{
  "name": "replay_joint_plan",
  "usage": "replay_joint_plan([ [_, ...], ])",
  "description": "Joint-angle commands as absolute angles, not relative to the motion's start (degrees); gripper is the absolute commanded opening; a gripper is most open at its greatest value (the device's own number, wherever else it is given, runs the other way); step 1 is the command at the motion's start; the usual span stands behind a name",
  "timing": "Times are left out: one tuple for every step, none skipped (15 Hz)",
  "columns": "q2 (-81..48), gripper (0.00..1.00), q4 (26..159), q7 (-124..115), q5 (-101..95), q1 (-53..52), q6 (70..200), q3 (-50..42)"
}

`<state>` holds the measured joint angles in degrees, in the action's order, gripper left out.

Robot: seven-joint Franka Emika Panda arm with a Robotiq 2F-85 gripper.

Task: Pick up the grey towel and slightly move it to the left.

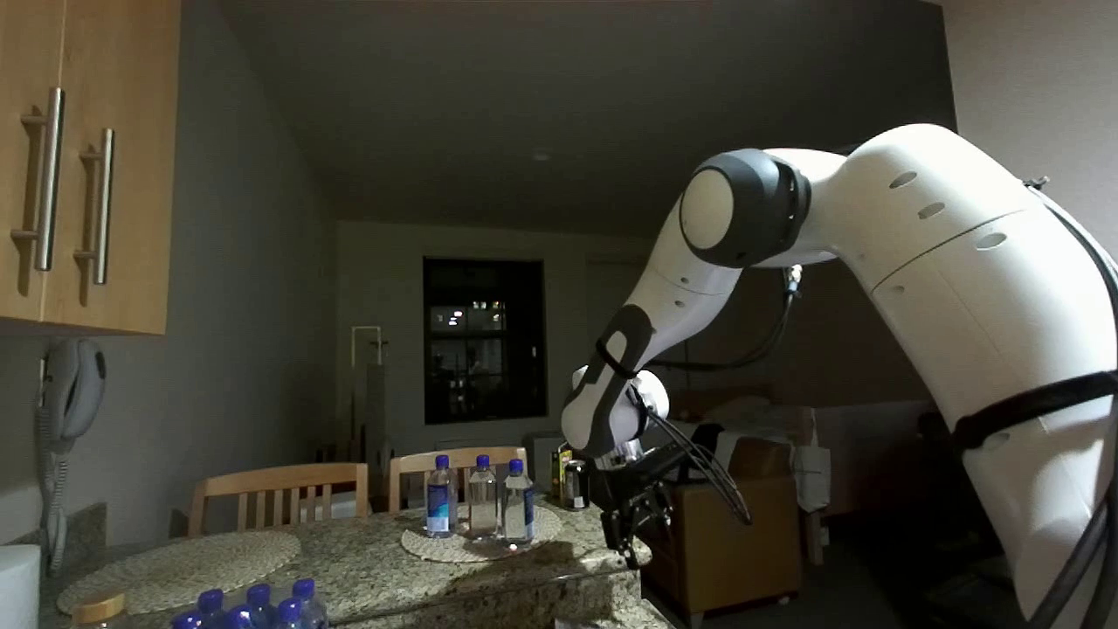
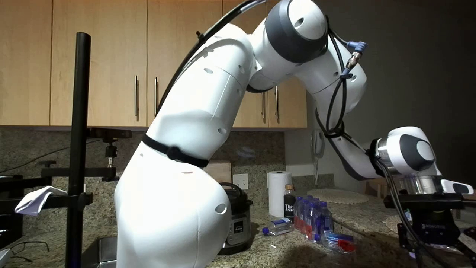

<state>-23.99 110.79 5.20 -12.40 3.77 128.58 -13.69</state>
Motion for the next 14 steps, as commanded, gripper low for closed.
replay_joint_plan([
  [-18.8, 1.00, 117.2, 4.2, -10.9, 5.8, 129.1, -11.3],
  [-17.6, 1.00, 119.4, 4.1, -9.8, 6.1, 131.0, -10.7],
  [-16.6, 1.00, 120.8, 4.5, -8.9, 6.4, 131.8, -10.2],
  [-15.0, 1.00, 121.6, 4.9, -7.0, 6.7, 132.2, -9.5],
  [-19.7, 1.00, 116.8, 4.8, -9.6, 6.3, 130.0, -10.2],
  [-18.8, 1.00, 117.9, 4.9, -8.8, 6.3, 130.6, -9.8],
  [-17.9, 1.00, 118.5, 4.9, -8.4, 6.3, 130.7, -9.6],
  [-17.3, 1.00, 118.9, 4.9, -8.2, 6.3, 130.7, -9.5],
  [-16.9, 1.00, 119.1, 4.9, -8.1, 6.3, 130.7, -9.5],
  [-16.3, 1.00, 119.8, 4.9, -7.1, 6.3, 131.2, -9.1],
  [-16.1, 1.00, 120.3, 5.4, -7.2, 6.4, 131.2, -8.9],
  [-15.6, 1.00, 121.7, 4.6, -7.9, 6.0, 132.2, -9.0],
  [-15.6, 1.00, 122.1, 4.8, -7.9, 6.0, 131.8, -8.8],
  [-15.3, 1.00, 123.3, 4.6, -7.6, 6.0, 133.1, -8.6],
])
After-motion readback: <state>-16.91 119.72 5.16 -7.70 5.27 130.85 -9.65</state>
